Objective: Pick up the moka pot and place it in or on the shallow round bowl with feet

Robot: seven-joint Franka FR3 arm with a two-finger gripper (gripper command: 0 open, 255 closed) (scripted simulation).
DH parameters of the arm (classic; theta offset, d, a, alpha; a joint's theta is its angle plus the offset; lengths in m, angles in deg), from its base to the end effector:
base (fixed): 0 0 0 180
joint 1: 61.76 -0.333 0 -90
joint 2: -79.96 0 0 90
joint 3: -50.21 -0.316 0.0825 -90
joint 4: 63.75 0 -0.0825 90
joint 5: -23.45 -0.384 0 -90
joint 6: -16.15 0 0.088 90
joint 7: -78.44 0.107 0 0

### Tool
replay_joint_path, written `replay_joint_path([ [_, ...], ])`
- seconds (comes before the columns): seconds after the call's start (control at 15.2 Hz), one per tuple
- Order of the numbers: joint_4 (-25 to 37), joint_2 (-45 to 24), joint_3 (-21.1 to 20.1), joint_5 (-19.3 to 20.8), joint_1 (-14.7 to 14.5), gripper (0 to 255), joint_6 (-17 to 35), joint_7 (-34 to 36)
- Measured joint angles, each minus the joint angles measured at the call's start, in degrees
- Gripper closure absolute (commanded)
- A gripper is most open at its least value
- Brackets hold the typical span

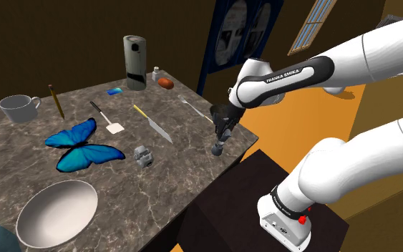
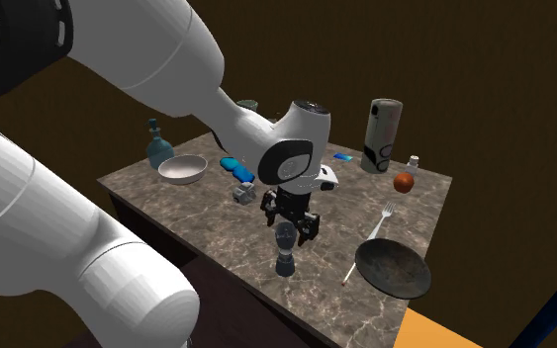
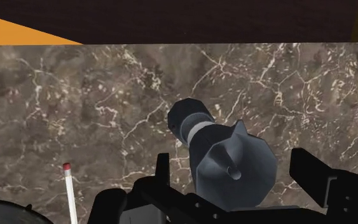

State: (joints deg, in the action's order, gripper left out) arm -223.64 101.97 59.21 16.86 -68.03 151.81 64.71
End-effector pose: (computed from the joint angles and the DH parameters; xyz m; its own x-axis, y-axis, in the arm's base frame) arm 0.3604 -0.0107 0.3157 0.9925 0.1213 -0.0175 0.1176 -0.9827 -0.1429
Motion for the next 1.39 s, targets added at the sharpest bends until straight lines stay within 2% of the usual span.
replay_joint_path([
  [0.4,-0.3,-0.6,0.0,-0.3,-0.2,0,1.0,-0.1],
  [0.46,-0.3,-0.6,0.0,-0.3,-0.2,255,1.0,-0.1],
  [1.12,-0.3,-0.6,0.0,-0.3,-0.2,255,1.0,-0.1],
  [1.39,0.6,1.4,-0.4,0.3,0.1,255,-1.9,0.7],
])
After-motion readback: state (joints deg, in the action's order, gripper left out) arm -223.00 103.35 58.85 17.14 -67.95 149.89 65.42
